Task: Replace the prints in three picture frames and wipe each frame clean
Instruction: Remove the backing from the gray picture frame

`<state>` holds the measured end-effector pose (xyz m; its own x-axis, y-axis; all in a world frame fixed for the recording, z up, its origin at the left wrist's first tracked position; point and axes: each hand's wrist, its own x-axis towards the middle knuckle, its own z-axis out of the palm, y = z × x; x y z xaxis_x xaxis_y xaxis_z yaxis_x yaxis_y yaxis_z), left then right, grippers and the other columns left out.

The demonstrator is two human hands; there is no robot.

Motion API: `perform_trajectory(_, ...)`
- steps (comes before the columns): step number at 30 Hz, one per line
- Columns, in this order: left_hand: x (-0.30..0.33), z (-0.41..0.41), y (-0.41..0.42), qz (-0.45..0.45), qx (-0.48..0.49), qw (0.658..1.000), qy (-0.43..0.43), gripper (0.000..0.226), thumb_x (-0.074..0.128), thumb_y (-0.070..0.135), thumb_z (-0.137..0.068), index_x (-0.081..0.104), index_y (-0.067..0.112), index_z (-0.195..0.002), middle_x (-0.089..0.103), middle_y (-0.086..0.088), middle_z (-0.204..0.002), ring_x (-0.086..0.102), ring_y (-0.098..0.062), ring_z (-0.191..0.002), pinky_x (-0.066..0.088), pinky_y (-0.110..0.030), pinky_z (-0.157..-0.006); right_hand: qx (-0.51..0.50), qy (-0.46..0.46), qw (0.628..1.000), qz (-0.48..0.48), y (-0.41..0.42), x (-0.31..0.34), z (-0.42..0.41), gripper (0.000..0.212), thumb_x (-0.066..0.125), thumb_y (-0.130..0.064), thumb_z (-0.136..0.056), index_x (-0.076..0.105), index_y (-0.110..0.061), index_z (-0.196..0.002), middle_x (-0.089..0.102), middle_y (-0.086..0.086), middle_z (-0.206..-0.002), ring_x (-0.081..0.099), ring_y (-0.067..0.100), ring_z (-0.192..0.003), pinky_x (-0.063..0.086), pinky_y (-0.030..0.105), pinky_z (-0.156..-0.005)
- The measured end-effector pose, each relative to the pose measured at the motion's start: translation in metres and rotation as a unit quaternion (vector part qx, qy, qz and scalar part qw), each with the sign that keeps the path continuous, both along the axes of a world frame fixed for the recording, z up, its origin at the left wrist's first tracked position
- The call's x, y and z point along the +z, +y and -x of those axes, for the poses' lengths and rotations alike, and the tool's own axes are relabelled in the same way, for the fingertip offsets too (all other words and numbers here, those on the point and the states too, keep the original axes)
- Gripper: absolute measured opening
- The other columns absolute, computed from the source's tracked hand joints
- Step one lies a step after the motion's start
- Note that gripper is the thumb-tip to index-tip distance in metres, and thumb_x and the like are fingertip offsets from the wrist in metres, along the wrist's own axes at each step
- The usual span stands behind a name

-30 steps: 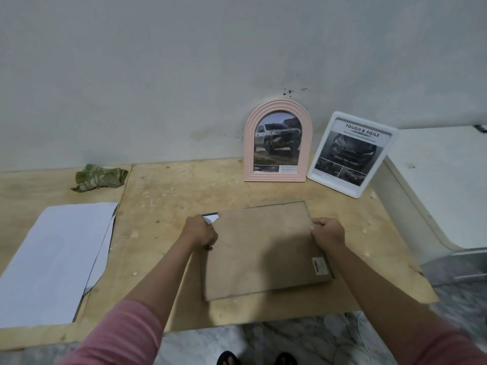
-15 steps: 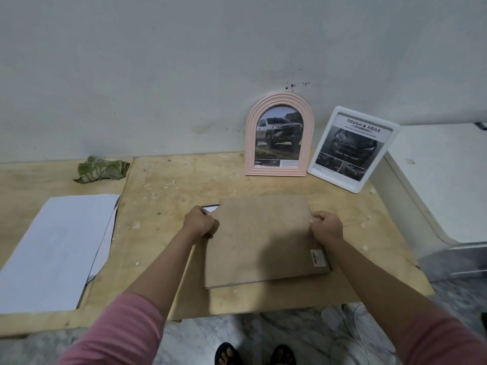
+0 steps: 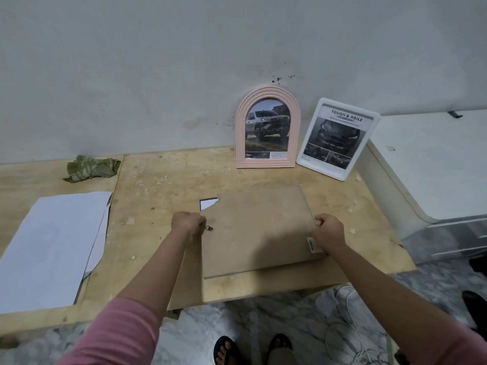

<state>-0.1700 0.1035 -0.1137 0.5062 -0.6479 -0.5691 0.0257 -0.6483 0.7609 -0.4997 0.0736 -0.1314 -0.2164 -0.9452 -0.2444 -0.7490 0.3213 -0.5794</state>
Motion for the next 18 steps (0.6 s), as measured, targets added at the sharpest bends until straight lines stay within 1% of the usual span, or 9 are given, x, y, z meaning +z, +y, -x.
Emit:
perform_trajectory(2,0.004,0.002,0.002,0.01,0.014,0.999,0.035,0.031,0.051,-0.01,-0.083,0.049,0.008,-0.057,0.05,-0.008,-0.041,0.042,-0.018,-0.031,0.032,-0.013,-0.034,-0.02,-0.008,1.0,-0.011,-0.003,0.003,0.001,0.031,0.063,0.004,-0.07,0.068,0.003,-0.1,0.067,0.017,-0.099,0.061,0.034,-0.098,0.046,0.03,-0.075)
perform_trajectory(3,0.006,0.004,0.004,0.015,0.017,0.998,0.062,0.029,0.051,-0.008,-0.086,0.052,0.01,-0.064,0.054,-0.008,-0.047,0.049,-0.015,-0.033,0.036,-0.014,-0.035,-0.023,-0.012,1.0,-0.013,-0.004,0.003,0.001,0.027,0.062,0.006,-0.068,0.07,0.004,-0.094,0.069,0.018,-0.095,0.062,0.034,-0.094,0.048,0.031,-0.073)
perform_trajectory(5,0.012,0.003,0.006,0.012,-0.01,0.996,0.09,0.022,0.05,-0.005,-0.089,0.053,0.015,-0.081,0.061,-0.007,-0.057,0.056,-0.015,-0.048,0.042,-0.016,-0.038,-0.026,-0.02,0.999,-0.014,-0.007,0.006,-0.003,0.02,0.06,0.008,-0.066,0.072,0.004,-0.082,0.071,0.02,-0.086,0.064,0.035,-0.085,0.051,0.035,-0.068)
perform_trajectory(8,0.014,-0.005,0.007,-0.04,-0.122,0.99,0.066,0.034,0.049,0.001,-0.089,0.044,0.028,-0.11,0.06,-0.006,-0.073,0.052,-0.019,-0.057,0.041,-0.023,-0.048,-0.031,-0.029,0.999,-0.01,-0.01,0.004,-0.004,0.018,0.061,0.008,-0.066,0.072,0.003,-0.078,0.071,0.02,-0.084,0.064,0.034,-0.08,0.046,0.03,-0.061)
perform_trajectory(10,0.014,-0.01,0.01,-0.079,-0.181,0.979,0.051,0.05,0.046,-0.001,-0.085,0.038,0.037,-0.117,0.055,-0.007,-0.071,0.045,-0.019,-0.053,0.04,-0.024,-0.049,-0.031,-0.033,0.999,-0.008,-0.01,0.004,-0.004,0.019,0.059,0.007,-0.067,0.072,0.002,-0.08,0.071,0.019,-0.086,0.063,0.03,-0.077,0.043,0.027,-0.061)
perform_trajectory(13,0.007,-0.01,0.018,-0.093,-0.198,0.975,0.041,0.06,0.042,-0.007,-0.079,0.036,0.038,-0.119,0.05,-0.008,-0.066,0.038,-0.019,-0.046,0.043,-0.022,-0.04,-0.031,-0.039,0.999,-0.004,-0.008,0.007,-0.003,0.023,0.055,0.005,-0.075,0.072,-0.001,-0.088,0.071,0.017,-0.093,0.06,0.027,-0.08,0.042,0.024,-0.066)
perform_trajectory(15,-0.004,-0.01,0.021,-0.061,-0.145,0.987,0.017,0.052,0.047,-0.008,-0.078,0.04,0.027,-0.115,0.052,-0.01,-0.069,0.039,-0.019,-0.043,0.04,-0.02,-0.036,-0.024,-0.046,0.999,-0.001,-0.005,0.009,-0.002,0.028,0.052,0.005,-0.077,0.072,-0.003,-0.096,0.07,0.016,-0.1,0.062,0.03,-0.093,0.04,0.022,-0.071)
perform_trajectory(16,-0.01,-0.009,0.023,-0.042,-0.108,0.993,0.016,0.043,0.051,-0.007,-0.076,0.044,0.019,-0.109,0.053,-0.012,-0.071,0.039,-0.019,-0.043,0.036,-0.019,-0.036,-0.022,-0.055,0.998,0.0,-0.004,0.009,0.0,0.03,0.052,0.005,-0.078,0.072,-0.003,-0.1,0.07,0.016,-0.104,0.062,0.03,-0.099,0.04,0.021,-0.074)
perform_trajectory(18,-0.02,-0.006,0.026,-0.011,-0.05,0.998,0.023,0.022,0.056,-0.005,-0.073,0.047,0.012,-0.084,0.051,-0.014,-0.072,0.039,-0.019,-0.045,0.03,-0.017,-0.039,-0.02,-0.08,0.997,-0.001,-0.001,0.008,0.003,0.03,0.054,0.002,-0.08,0.07,-0.003,-0.105,0.068,0.016,-0.109,0.061,0.031,-0.105,0.041,0.022,-0.08)
